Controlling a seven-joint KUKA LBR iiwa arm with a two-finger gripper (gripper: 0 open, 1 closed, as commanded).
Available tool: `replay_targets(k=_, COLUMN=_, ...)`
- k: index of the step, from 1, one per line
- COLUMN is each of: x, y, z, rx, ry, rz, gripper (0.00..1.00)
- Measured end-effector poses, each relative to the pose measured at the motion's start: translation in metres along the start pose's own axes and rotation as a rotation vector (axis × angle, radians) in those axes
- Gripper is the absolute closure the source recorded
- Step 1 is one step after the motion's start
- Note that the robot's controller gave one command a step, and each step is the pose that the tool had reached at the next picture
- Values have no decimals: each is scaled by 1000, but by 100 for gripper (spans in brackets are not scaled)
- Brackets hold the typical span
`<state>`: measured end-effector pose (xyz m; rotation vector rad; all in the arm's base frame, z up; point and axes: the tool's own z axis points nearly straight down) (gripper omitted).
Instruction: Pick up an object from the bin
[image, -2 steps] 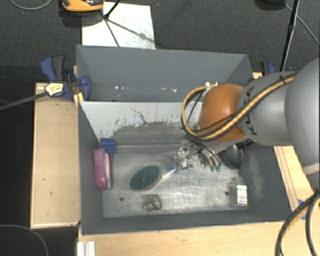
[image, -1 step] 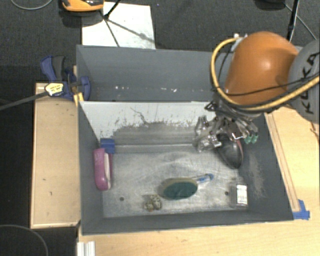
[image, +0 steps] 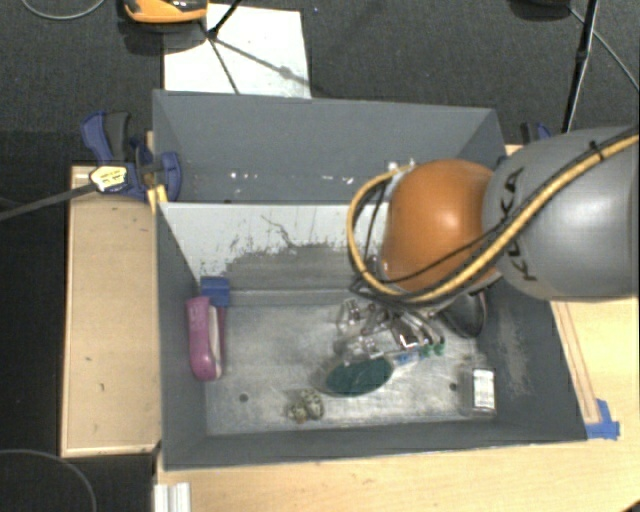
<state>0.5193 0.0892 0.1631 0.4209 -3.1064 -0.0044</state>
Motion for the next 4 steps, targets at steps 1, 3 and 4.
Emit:
replay_targets(k=1, x=-2, y=-3, z=-5, rx=3, ry=-9, rz=4, gripper=0)
replay_targets(k=3, x=5, y=-28, z=73, rx=2, ry=-8, rz=295, gripper=100)
replay_targets(k=4, x=18, y=-41, z=-46, rx=3, ry=-17, rz=298, gripper=100)
